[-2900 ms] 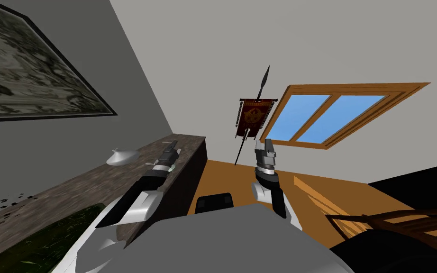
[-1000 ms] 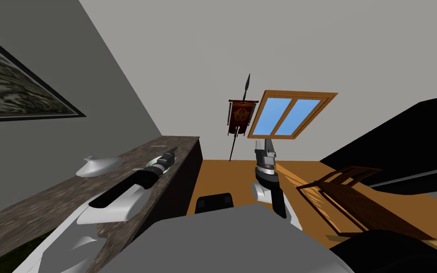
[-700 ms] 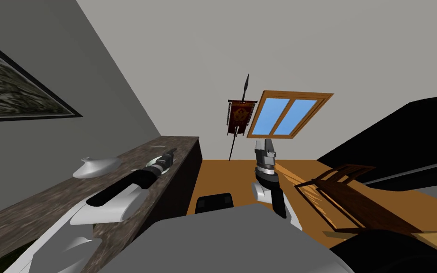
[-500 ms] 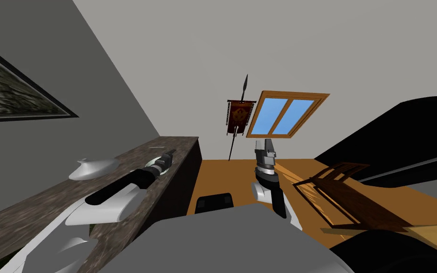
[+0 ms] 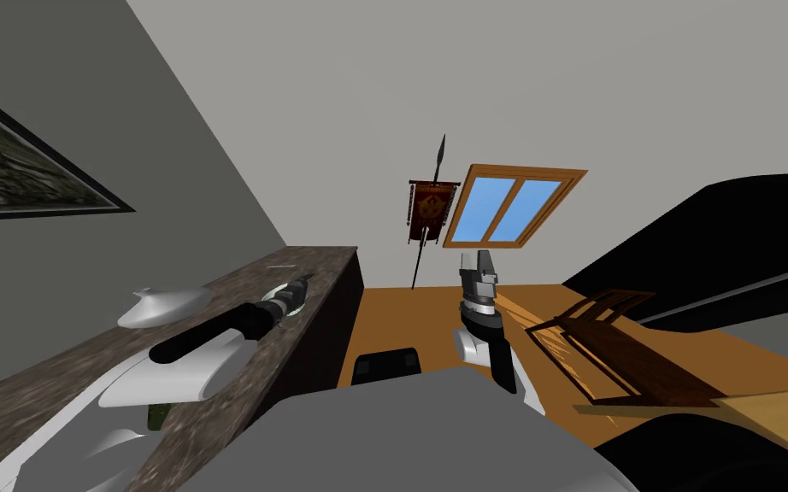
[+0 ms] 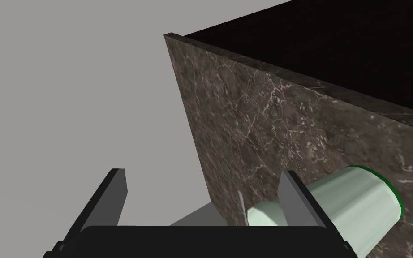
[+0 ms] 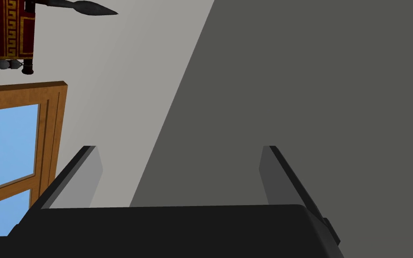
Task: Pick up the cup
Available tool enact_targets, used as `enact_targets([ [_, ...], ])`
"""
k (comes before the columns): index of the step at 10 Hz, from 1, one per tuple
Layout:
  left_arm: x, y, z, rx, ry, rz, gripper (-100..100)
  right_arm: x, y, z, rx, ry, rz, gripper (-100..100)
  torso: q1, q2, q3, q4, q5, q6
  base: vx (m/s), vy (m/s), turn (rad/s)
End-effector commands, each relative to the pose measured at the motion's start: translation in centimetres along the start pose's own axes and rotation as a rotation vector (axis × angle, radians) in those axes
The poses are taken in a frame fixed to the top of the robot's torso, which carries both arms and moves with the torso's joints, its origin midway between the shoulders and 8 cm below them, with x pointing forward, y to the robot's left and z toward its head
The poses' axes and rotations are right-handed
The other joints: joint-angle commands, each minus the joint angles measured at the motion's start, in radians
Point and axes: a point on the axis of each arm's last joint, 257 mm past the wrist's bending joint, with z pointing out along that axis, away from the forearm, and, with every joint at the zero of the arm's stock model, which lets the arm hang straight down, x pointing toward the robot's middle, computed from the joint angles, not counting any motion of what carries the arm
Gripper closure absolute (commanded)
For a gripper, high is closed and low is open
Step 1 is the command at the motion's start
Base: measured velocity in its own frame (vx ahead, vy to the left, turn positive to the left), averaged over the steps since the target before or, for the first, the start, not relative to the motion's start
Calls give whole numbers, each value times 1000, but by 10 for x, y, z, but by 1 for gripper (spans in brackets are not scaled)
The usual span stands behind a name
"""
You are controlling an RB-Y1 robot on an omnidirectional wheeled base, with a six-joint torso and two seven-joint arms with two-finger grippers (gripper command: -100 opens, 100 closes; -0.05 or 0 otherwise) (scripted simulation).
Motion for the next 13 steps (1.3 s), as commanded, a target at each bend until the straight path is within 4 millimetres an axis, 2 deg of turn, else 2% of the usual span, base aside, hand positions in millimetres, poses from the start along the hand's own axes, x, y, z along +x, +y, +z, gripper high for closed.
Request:
enact_targets([
  [1, -8, 6, -2, -40, -4, -7, -100, 0, 0, 0, 0, 0, 0, 0, 0, 0, 0, 0, 0, 0, 3, 16, -39],
  [9, -23, 39, -12, -197, -17, -29, -100, 0, 0, 0, 0, 0, 0, 0, 1, -1, -1, 0, 0, 0, 7, 17, -15],
  [13, -38, 58, -25, -305, -33, -57, -100, 0, 0, 0, 0, 0, 0, 0, 1, -2, -1, 0, 0, 0, 25, 26, -9],
])
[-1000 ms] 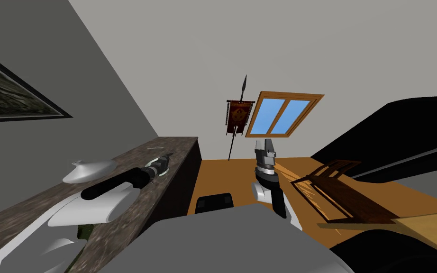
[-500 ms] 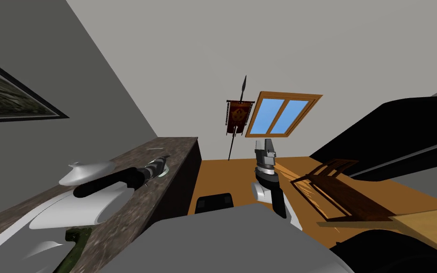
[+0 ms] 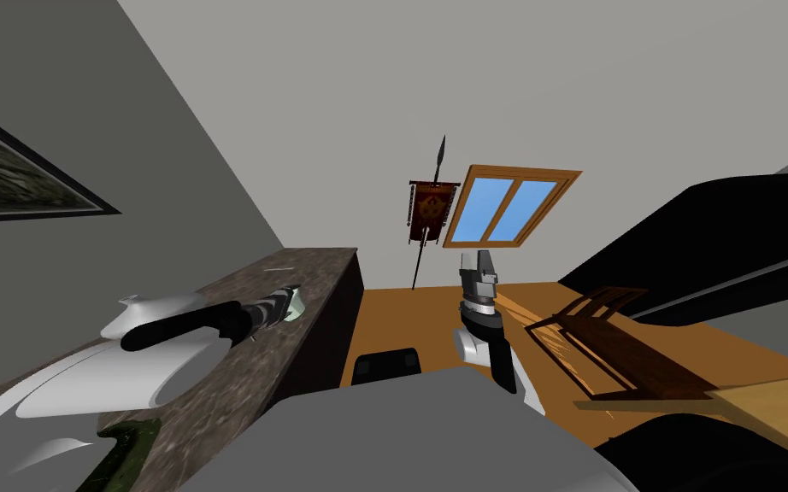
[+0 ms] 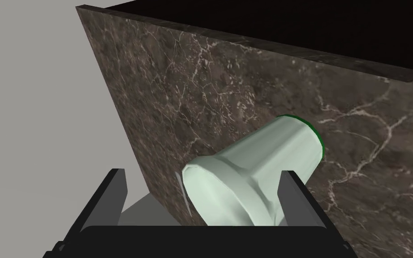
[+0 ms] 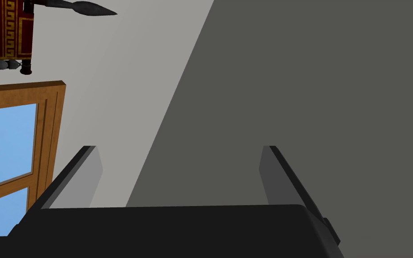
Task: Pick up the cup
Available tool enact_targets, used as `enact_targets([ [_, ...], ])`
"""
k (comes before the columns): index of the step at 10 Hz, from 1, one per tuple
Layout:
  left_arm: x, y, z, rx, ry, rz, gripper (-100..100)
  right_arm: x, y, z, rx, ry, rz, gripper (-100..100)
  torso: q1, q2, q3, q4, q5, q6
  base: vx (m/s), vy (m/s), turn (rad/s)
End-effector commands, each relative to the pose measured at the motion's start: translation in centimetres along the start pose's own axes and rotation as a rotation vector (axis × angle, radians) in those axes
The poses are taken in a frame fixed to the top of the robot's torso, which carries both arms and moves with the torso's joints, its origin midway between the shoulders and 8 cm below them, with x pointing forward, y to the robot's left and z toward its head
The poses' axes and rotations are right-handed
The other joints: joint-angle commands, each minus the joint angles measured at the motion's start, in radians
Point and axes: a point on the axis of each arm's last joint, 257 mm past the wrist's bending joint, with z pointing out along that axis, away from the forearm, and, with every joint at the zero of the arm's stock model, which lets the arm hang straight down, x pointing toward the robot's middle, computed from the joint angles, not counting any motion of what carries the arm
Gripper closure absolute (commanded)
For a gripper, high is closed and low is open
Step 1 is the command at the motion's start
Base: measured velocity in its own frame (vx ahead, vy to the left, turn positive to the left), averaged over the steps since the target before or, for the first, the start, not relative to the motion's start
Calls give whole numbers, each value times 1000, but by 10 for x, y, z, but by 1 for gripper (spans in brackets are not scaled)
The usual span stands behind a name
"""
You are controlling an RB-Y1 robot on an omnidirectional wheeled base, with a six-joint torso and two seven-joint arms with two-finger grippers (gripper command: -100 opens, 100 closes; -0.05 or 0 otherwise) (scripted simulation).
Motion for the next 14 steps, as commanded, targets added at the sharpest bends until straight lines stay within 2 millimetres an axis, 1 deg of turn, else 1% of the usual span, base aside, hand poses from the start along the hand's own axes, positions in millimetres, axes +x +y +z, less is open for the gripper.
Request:
enact_targets([
  [1, -8, 7, -4, -40, -7, -19, -100, 0, 0, 0, 0, 0, 0, 0, 0, 0, 0, 0, 0, 0, 46, 32, 4],
  [2, -9, 14, -4, -68, -9, -19, -100, 0, 0, 0, 0, 0, 0, 0, 0, -1, 0, 0, 0, 0, 36, 30, -1],
  [3, -14, 16, -8, -88, -14, -36, -100, 0, 0, 0, 0, 0, 0, 0, 0, 0, 0, 0, 0, 0, 36, 38, 7],
  [4, -15, 23, -9, -115, -17, -36, -100, 0, 0, 0, 0, 0, 0, 0, 1, 0, 0, 0, 0, 0, 34, 30, 3],
  [5, -20, 25, -13, -132, -21, -53, -100, 0, 0, 0, 0, 0, 0, 0, 0, 0, 0, 0, 0, 0, 51, 32, 12],
  [6, -21, 32, -15, -160, -24, -53, -100, 0, 0, 0, 0, 0, 0, 0, 0, -1, -1, 0, 0, 0, 43, 30, 5],
  [7, -25, 35, -19, -181, -28, -70, -100, 0, 0, 0, 0, 0, 0, 0, 0, -1, -1, 0, 0, 0, 65, 32, 15],
  [12, -31, 54, -32, -272, -40, -98, -100, 0, 0, 0, 0, 0, 0, 0, 0, -2, -1, 0, 0, 0, 55, 34, 13],
  [14, -33, 67, -44, -334, -45, -117, -100, 0, 0, 0, 0, 0, 0, 0, 1, -2, -1, 0, 0, 0, 75, 49, 30],
])
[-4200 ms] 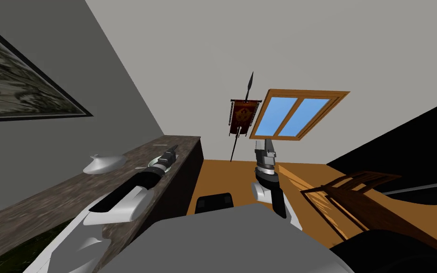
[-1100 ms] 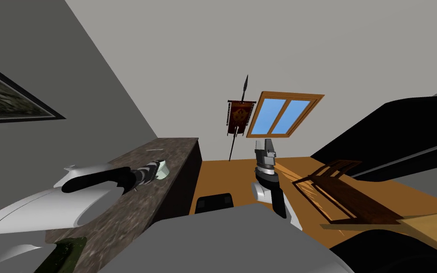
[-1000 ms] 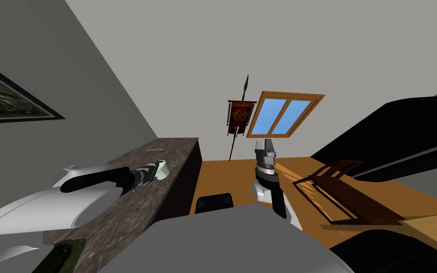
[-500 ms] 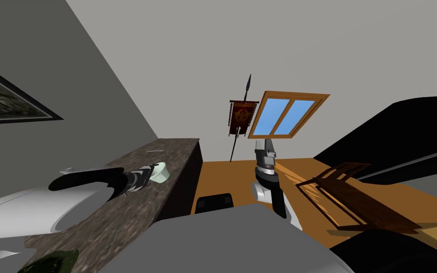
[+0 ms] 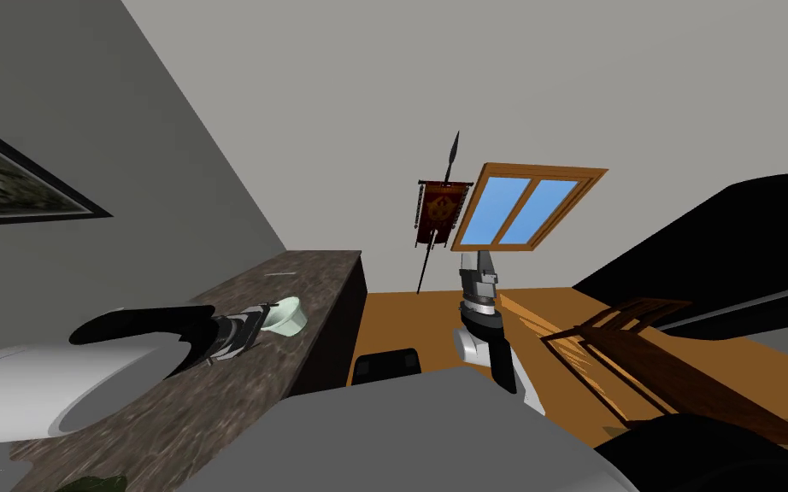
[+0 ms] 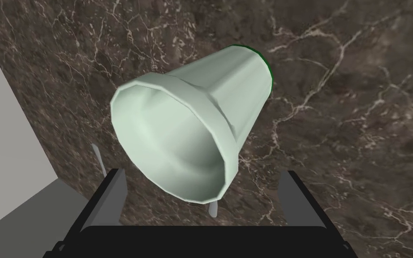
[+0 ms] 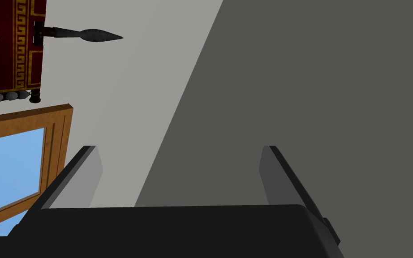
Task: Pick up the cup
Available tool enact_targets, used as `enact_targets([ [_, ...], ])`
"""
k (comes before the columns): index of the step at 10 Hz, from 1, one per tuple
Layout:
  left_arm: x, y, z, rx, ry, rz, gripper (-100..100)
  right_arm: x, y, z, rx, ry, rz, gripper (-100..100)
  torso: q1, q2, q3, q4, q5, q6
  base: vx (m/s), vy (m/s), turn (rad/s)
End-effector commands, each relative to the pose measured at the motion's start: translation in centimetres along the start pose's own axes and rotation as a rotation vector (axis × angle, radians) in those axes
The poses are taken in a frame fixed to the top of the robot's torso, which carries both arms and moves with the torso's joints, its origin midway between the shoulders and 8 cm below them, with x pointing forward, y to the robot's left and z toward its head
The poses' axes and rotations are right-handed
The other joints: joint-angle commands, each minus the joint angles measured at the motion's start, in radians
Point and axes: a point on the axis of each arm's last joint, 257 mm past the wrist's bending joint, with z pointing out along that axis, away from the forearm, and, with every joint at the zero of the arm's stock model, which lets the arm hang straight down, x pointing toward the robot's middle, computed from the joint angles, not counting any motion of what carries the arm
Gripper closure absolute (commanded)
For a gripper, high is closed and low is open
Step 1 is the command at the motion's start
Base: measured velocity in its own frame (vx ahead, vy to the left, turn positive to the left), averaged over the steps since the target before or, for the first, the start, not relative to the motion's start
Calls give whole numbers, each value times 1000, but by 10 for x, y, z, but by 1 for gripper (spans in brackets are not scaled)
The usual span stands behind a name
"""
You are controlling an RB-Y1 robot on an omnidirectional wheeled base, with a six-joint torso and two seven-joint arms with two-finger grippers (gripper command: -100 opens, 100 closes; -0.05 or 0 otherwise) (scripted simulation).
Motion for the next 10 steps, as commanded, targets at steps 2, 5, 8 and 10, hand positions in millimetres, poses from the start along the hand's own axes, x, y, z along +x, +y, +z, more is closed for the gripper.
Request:
enact_targets([
  [2, -2, 12, -5, -48, -3, -10, -100, 0, 0, 0, 0, 0, 0, 0, 1, -2, -1, 0, 0, 0, 97, 49, 23],
  [5, 5, 37, -12, -123, 8, -8, -100, 0, 0, 0, 0, 0, 0, 0, -2, 1, 0, 0, 0, 0, 70, 23, 29],
  [8, 9, 40, -11, -136, 12, -7, 0, 0, 0, 0, 0, 0, 0, 0, -3, 3, 2, 1, -1, 0, 27, 7, 6],
  [10, 3, 40, 3, -135, 8, -15, -100, 0, 0, 0, 0, 0, 0, 0, -4, 5, 3, 1, -1, 0, -14, -11, -43],
])
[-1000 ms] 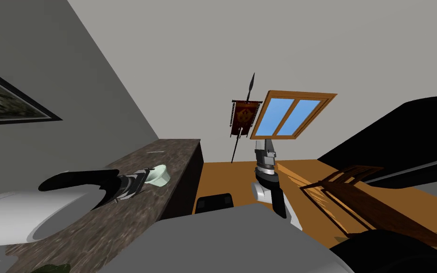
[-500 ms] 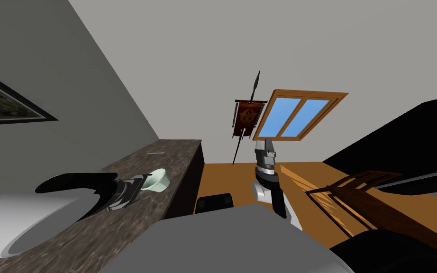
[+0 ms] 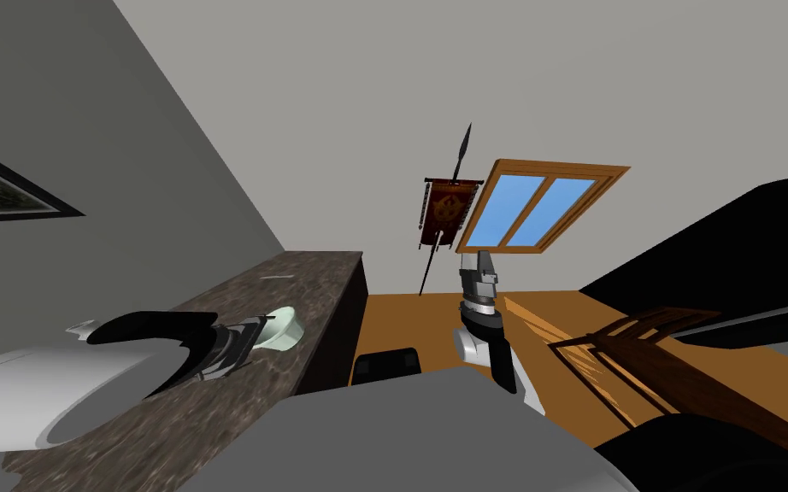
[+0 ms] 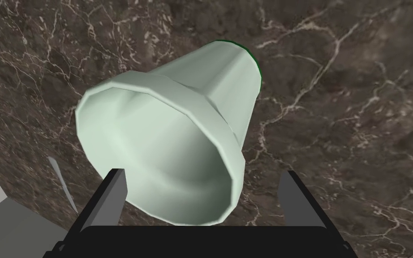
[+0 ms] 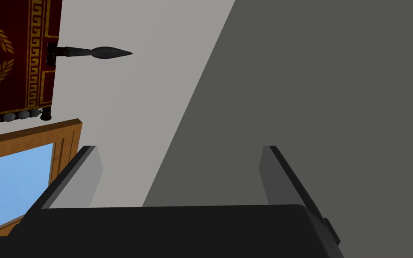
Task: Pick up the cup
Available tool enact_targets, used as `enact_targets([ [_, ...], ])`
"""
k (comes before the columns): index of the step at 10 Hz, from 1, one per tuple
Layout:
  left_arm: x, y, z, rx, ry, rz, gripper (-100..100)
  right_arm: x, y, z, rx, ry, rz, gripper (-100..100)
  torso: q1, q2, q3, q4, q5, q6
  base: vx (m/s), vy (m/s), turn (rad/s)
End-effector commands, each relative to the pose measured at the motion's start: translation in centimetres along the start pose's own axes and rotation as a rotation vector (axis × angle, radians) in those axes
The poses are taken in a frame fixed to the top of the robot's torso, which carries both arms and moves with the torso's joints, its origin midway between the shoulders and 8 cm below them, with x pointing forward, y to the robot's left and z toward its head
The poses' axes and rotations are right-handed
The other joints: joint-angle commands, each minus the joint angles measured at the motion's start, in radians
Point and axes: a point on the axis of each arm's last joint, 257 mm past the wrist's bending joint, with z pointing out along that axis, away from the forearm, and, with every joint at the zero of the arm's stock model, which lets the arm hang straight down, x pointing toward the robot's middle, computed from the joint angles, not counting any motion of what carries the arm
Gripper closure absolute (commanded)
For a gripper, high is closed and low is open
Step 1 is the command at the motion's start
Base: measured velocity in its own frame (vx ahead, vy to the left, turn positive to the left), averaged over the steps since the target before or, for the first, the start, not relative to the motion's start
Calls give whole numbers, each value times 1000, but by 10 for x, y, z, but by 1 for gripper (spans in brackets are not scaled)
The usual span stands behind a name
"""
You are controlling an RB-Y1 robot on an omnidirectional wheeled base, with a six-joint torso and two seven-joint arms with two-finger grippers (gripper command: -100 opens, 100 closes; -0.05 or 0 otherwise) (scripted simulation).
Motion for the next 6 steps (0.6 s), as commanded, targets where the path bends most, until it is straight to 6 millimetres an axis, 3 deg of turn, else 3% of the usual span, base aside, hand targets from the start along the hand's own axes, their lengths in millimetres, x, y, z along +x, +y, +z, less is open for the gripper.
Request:
enact_targets([
  [1, -4, -1, 8, 2, -2, -4, -100, 0, 0, 0, 0, 0, 0, 0, 0, 0, 0, 0, 0, 0, -25, -16, -37],
  [3, -3, -2, 10, 1, -3, -4, -100, 0, 0, 0, 0, 0, 0, 0, 0, 1, 0, 0, 0, 0, -18, -11, -16],
  [4, -3, -3, 10, 2, -3, -4, 100, 0, 0, 0, 0, 0, 0, 0, 0, 0, 0, 0, 0, 0, 0, 0, 0],
  [6, -2, -3, 10, 3, 0, 0, 100, 0, 0, 0, 0, 0, 0, 0, 0, -2, -1, -1, -1, -1, -1, -1, -32],
])
